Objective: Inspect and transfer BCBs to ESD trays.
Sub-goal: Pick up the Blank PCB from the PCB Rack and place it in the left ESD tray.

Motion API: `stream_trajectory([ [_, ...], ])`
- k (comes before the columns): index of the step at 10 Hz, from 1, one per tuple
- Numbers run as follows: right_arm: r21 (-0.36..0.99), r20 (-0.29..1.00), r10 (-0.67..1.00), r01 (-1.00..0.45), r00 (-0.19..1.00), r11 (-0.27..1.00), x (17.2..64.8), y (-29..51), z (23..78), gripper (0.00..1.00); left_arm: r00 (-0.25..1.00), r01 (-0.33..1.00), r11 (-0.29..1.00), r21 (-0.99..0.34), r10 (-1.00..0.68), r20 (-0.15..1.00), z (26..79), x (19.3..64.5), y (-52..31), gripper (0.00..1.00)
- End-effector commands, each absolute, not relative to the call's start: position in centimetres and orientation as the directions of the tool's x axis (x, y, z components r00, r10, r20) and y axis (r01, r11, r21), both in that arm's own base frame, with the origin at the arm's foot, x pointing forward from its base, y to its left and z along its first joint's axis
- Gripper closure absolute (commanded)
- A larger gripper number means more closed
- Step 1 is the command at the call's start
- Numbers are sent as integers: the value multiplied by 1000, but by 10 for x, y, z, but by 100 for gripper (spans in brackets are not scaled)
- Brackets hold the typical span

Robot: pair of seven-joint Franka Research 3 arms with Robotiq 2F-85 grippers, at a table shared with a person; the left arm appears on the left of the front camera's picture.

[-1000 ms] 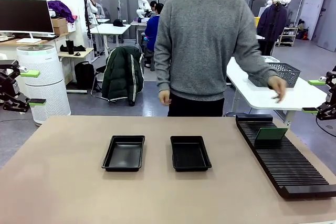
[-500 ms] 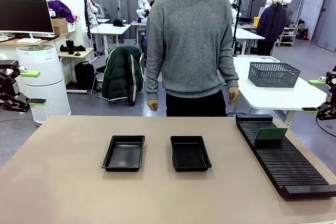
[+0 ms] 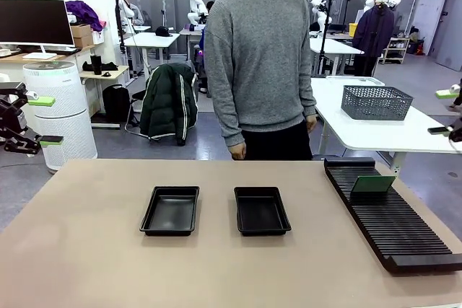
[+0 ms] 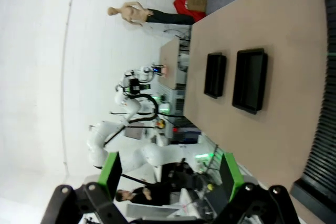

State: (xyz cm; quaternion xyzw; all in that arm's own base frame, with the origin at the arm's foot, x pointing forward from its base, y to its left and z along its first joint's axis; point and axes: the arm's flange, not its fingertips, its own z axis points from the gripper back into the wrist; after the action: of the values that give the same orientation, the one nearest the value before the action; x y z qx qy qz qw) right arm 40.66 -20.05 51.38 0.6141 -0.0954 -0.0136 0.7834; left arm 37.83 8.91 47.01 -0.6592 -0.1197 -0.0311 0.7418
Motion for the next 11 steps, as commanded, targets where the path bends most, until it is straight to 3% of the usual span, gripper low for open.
stream_trajectory([
  [1,900,239,-91,-186,967,395,414,-201,539,0,969,205,129,-970,111,219,471,379,90,0],
  [3,772,371,40,-333,928,542,425,-197,570,0,969,205,129,-970,111,219,471,379,90,0],
  [6,580,482,222,-498,848,644,438,-183,605,0,969,205,129,-970,111,219,471,379,90,0],
  [9,339,535,495,-711,685,616,445,-162,631,0,969,205,129,-970,111,219,471,379,90,0],
  [11,204,528,660,-834,535,513,448,-152,637,0,969,205,129,-970,111,219,471,379,90,0],
])
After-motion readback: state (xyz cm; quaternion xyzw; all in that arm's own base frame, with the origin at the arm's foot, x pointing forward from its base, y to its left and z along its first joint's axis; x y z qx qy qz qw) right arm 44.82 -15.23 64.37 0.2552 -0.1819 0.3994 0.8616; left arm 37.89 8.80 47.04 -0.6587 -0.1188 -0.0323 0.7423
